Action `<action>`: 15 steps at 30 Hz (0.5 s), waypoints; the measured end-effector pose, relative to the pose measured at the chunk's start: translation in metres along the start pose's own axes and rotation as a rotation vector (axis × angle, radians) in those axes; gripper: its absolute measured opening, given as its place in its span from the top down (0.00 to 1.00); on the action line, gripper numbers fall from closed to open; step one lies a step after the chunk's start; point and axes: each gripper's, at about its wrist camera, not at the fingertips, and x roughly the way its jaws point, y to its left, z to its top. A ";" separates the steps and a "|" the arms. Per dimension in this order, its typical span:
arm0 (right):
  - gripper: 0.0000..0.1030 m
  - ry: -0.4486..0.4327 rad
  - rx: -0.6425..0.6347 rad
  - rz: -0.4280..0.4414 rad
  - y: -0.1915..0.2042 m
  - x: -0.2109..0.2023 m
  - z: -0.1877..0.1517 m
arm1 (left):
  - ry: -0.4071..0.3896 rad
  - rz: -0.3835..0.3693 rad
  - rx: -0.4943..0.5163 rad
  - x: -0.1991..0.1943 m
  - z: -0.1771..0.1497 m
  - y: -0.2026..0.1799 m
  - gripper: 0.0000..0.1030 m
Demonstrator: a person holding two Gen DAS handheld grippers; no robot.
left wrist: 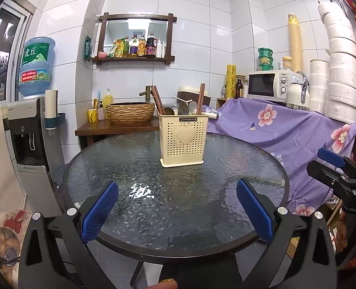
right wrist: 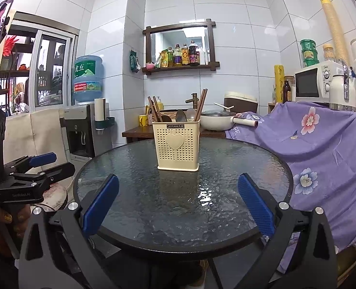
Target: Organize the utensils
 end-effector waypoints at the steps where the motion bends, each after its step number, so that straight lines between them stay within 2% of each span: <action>1: 0.05 0.001 0.001 0.001 0.000 0.000 0.000 | 0.002 0.002 -0.001 0.001 0.000 -0.001 0.06; 15: 0.05 0.006 -0.003 0.005 0.003 0.000 -0.001 | 0.008 0.002 -0.005 0.002 0.000 -0.001 0.06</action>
